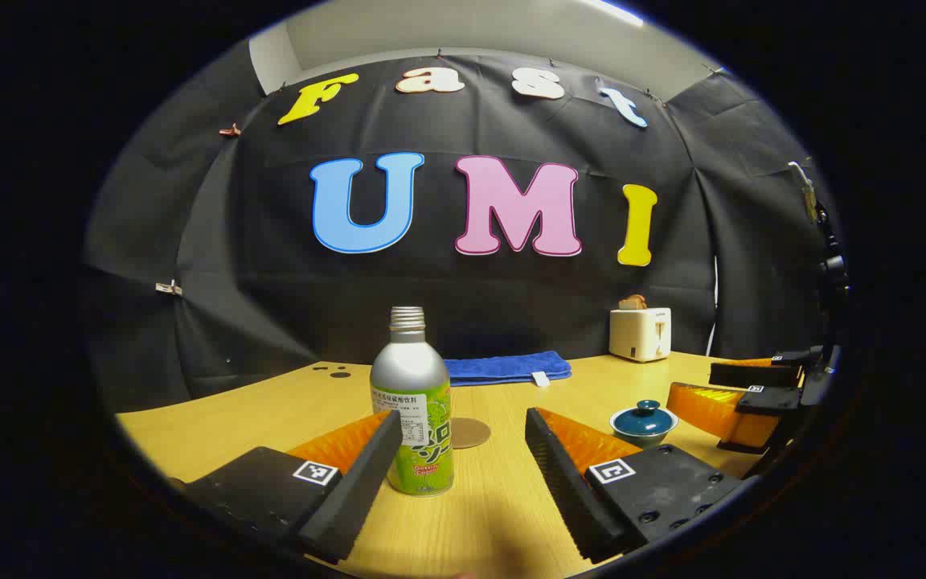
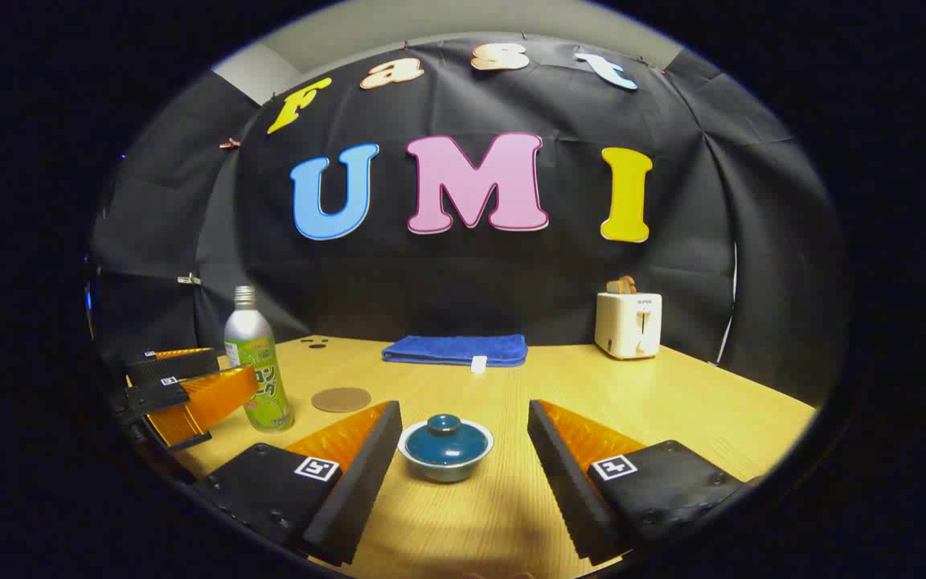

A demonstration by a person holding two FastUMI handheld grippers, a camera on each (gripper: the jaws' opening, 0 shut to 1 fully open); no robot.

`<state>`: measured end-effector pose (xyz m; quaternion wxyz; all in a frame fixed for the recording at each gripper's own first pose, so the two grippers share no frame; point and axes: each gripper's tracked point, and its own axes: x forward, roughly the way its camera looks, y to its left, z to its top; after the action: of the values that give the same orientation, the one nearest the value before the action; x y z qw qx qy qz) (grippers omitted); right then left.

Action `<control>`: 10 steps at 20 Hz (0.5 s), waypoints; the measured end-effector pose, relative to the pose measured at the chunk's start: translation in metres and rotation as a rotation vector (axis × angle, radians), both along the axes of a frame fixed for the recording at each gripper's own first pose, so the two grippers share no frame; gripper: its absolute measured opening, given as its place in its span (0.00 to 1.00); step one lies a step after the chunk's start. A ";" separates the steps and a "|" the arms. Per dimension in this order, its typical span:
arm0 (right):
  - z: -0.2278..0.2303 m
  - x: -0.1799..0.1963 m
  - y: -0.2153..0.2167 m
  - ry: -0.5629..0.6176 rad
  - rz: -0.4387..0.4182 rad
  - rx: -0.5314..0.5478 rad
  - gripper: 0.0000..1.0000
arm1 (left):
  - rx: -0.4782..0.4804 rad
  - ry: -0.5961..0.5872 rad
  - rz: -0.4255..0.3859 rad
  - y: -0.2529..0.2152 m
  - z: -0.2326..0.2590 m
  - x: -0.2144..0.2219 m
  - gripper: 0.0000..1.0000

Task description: Open the teacup lid with one hand, grasp the water bottle and pour water into the teacup with the other hand; after pouring, place the water bottle on the coaster and then close the teacup lid.

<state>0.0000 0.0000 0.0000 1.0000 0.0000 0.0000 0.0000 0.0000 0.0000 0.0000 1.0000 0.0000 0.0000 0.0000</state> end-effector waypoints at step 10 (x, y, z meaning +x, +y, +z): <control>-0.001 0.001 -0.003 -0.002 -0.015 -0.001 0.98 | -0.002 0.082 0.037 0.007 -0.016 0.010 0.98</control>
<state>0.0012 -0.0032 -0.0010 1.0000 -0.0003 -0.0010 -0.0074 0.0102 0.0067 -0.0160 0.9990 -0.0011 0.0409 0.0185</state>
